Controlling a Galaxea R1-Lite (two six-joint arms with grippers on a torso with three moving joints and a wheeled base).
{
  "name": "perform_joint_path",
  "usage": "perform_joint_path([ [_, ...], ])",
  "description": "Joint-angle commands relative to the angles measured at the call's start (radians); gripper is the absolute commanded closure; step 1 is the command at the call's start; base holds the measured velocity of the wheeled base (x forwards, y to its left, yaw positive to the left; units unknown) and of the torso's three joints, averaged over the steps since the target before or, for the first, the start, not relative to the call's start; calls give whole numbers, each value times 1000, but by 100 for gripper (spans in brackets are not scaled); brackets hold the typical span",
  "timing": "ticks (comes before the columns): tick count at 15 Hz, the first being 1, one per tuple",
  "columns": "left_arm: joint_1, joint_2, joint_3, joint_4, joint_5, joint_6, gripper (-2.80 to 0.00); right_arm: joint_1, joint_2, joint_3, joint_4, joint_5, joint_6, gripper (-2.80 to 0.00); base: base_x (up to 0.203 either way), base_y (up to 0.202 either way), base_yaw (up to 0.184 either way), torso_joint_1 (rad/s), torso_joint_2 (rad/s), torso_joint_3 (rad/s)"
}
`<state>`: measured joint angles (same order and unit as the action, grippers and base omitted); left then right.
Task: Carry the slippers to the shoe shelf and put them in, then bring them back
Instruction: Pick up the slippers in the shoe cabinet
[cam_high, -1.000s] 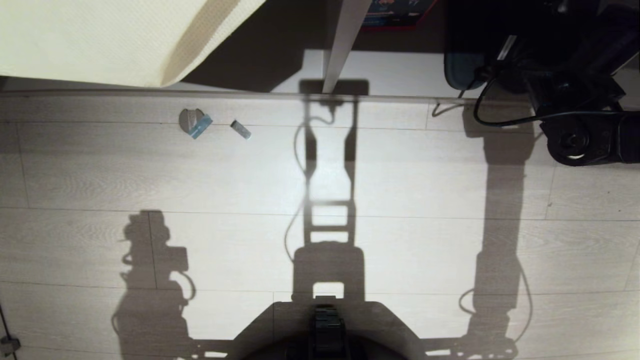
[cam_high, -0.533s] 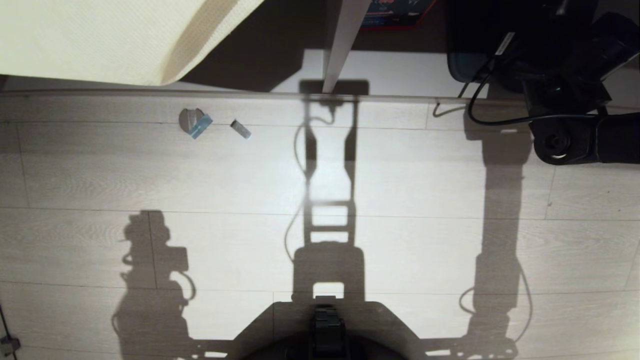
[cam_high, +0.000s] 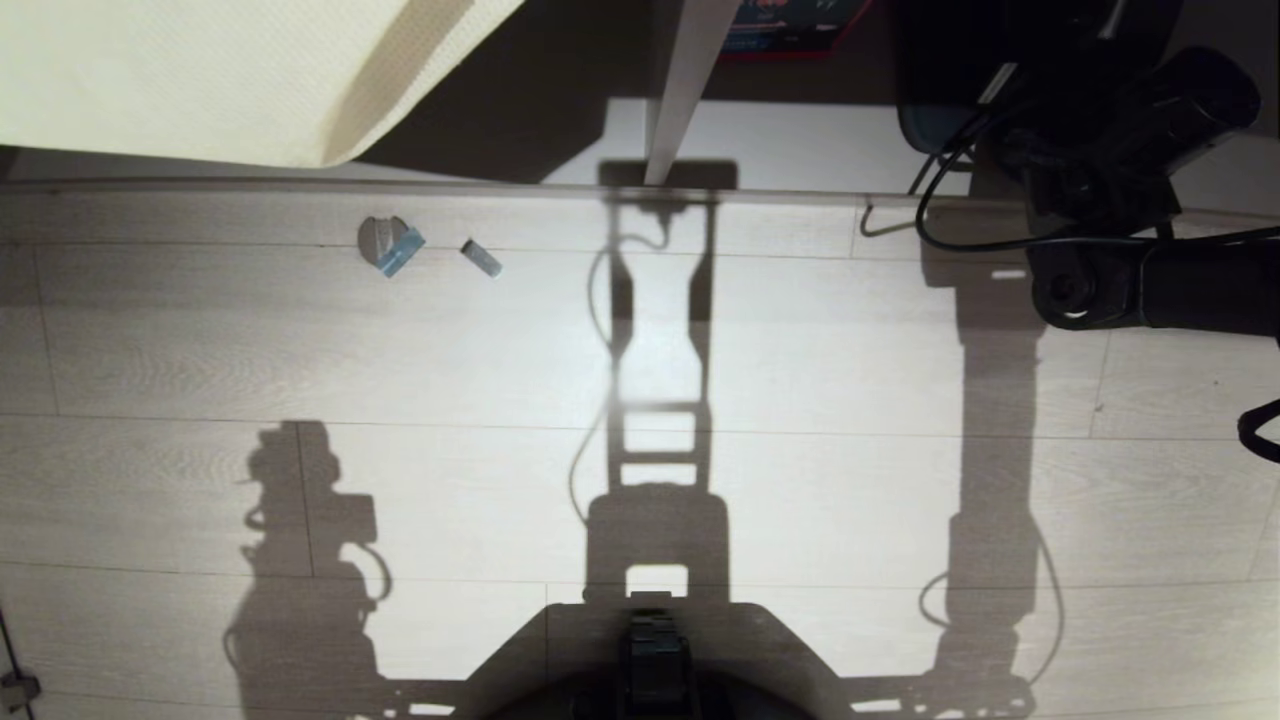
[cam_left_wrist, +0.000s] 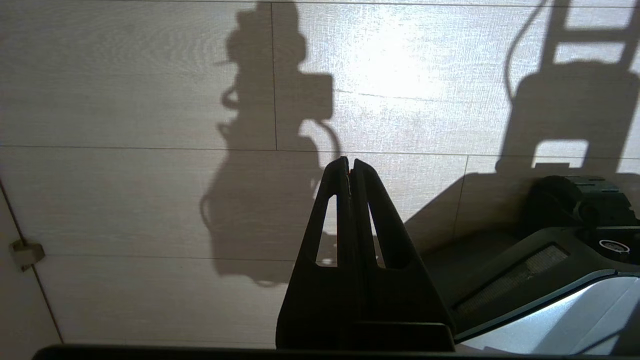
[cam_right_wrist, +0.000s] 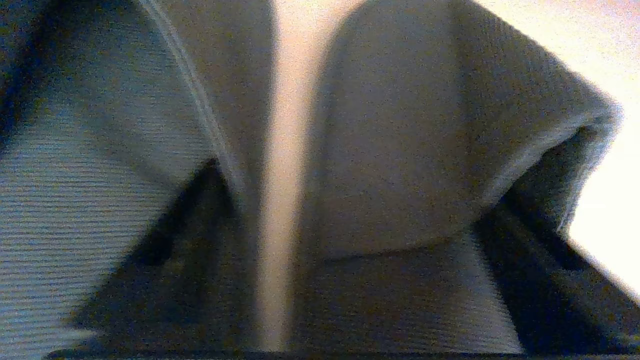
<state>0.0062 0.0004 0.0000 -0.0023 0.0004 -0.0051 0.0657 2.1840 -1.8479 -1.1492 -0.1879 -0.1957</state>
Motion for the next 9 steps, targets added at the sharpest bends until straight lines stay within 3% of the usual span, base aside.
perform_joint_path([
  [1,0,0,0,-1,1,-1,0,-1,28,-2,-1,-2,-3,0,0,0,0,0,0,0],
  [9,0,0,0,-1,1,-1,0,2,25,-3,-15,22,-2,0,0,0,0,0,0,0],
])
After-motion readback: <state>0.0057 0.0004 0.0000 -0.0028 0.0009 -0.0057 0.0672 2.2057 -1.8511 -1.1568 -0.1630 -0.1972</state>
